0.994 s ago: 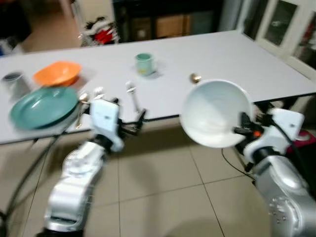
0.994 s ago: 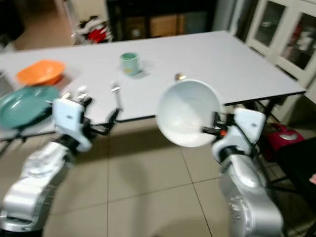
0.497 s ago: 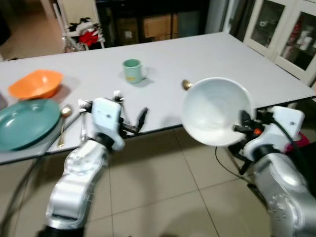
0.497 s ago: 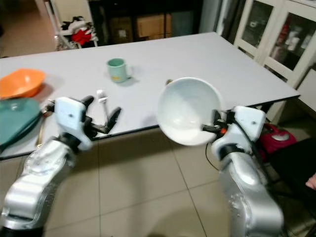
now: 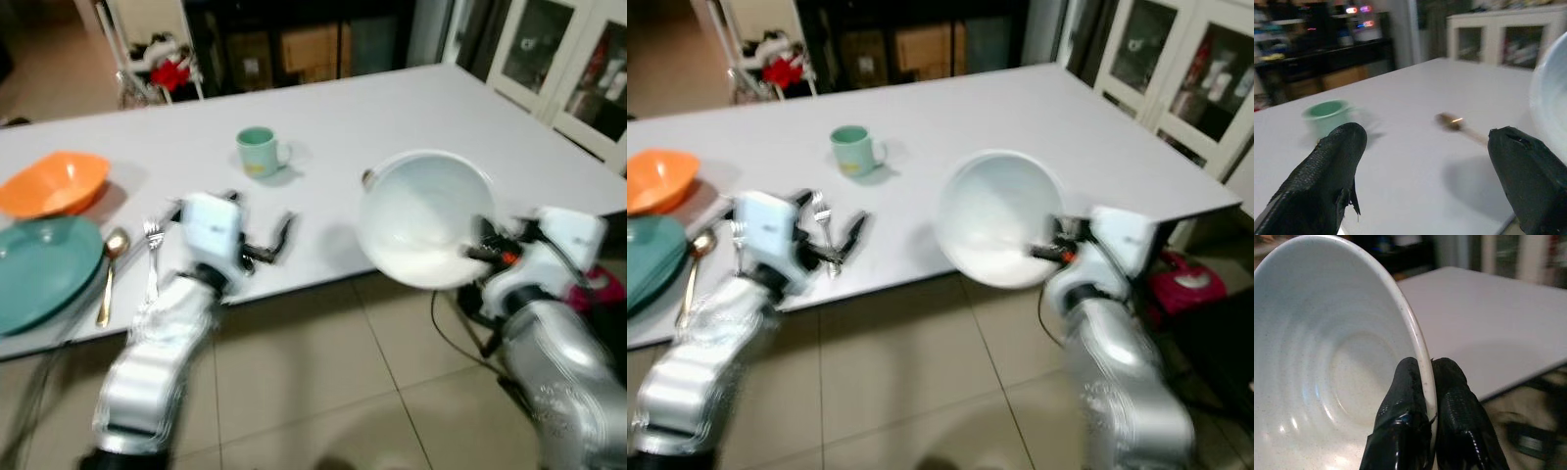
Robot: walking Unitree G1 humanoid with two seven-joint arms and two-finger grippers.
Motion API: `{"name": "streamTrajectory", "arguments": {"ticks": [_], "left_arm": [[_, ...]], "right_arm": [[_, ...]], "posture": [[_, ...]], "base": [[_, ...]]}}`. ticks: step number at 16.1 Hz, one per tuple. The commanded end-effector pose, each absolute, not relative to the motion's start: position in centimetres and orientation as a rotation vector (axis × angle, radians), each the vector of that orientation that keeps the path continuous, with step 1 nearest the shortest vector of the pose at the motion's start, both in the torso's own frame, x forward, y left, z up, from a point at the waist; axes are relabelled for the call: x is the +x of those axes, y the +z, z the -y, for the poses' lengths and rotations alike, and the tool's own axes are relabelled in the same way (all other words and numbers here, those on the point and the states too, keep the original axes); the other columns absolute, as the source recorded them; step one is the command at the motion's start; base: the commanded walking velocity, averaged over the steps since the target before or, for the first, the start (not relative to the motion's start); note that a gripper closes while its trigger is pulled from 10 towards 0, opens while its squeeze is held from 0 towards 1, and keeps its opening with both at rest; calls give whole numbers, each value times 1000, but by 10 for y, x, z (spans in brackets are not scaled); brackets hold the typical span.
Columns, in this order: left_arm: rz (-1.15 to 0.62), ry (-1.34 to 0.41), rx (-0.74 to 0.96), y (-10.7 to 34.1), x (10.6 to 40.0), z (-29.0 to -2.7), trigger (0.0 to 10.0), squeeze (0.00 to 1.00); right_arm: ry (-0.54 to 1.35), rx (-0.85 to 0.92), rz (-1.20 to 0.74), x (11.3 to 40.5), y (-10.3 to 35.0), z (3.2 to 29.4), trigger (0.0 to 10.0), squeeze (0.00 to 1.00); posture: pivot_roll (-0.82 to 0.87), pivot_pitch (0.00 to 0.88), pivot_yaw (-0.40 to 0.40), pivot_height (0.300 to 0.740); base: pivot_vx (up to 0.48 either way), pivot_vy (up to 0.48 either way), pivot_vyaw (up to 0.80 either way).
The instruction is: Setting the table
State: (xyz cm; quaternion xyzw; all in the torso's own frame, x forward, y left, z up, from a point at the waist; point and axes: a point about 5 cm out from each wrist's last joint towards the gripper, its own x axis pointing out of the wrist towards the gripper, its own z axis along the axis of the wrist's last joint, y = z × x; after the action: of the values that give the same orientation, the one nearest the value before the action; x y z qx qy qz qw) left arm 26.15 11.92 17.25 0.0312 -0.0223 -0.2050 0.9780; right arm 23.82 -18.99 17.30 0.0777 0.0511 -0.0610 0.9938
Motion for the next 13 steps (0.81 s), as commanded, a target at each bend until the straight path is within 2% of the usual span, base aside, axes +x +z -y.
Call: {"name": "streamTrajectory", "arguments": {"ticks": [1, 13], "left_arm": [[49, -374, 86, 175, 262, -130, 10000, 0], [54, -377, 86, 175, 262, -130, 10000, 0]], "right_arm": [[-73, 176, -69, 241, 180, 179, 10000, 0], [-59, 175, -73, 241, 180, 178, 10000, 0]], "posture": [[-13, 21, 51, 740], [-11, 4, 48, 740]], "base": [[326, 0, 0], [327, 0, 0]]}}
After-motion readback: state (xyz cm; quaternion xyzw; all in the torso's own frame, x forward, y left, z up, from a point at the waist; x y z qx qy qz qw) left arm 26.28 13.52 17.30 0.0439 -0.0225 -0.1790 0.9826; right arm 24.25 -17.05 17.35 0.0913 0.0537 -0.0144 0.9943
